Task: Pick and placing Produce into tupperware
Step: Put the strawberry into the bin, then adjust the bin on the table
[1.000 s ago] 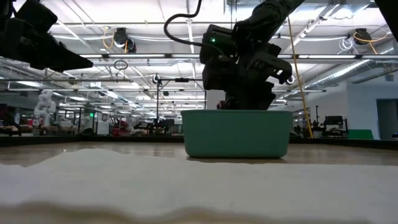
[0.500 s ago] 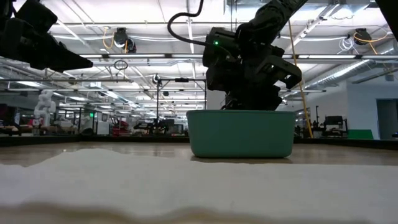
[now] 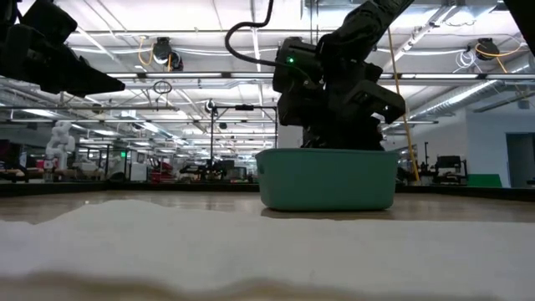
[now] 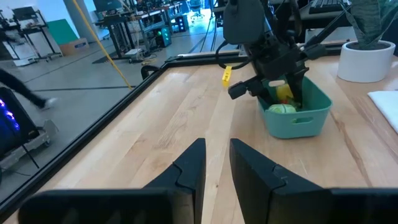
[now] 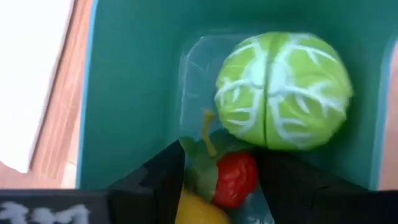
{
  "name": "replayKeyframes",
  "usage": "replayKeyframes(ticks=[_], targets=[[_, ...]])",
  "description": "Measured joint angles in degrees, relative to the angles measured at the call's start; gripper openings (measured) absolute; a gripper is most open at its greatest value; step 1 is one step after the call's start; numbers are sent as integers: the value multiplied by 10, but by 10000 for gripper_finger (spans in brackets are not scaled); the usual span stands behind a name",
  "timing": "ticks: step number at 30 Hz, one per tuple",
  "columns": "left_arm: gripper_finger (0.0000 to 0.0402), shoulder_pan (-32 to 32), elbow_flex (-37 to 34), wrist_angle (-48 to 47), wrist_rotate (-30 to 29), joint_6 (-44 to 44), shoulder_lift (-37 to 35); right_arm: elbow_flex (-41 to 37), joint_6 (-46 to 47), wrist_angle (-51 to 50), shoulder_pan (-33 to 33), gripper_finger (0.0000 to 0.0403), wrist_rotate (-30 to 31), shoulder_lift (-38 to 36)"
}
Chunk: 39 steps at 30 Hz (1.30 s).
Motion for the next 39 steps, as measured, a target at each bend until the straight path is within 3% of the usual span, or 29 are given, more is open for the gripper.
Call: replayKeyframes(ticks=[12, 28, 33, 39], targets=[[79, 0, 0, 0, 0, 0, 0, 0, 16, -3, 0, 200, 0, -5], [79, 0, 0, 0, 0, 0, 0, 1, 16, 7, -1, 196, 93, -101], [79, 0, 0, 0, 0, -1, 0, 1, 34, 1, -14, 147, 123, -101], [79, 0, 0, 0, 0, -1, 0, 1, 44, 3, -27, 53, 173, -101]])
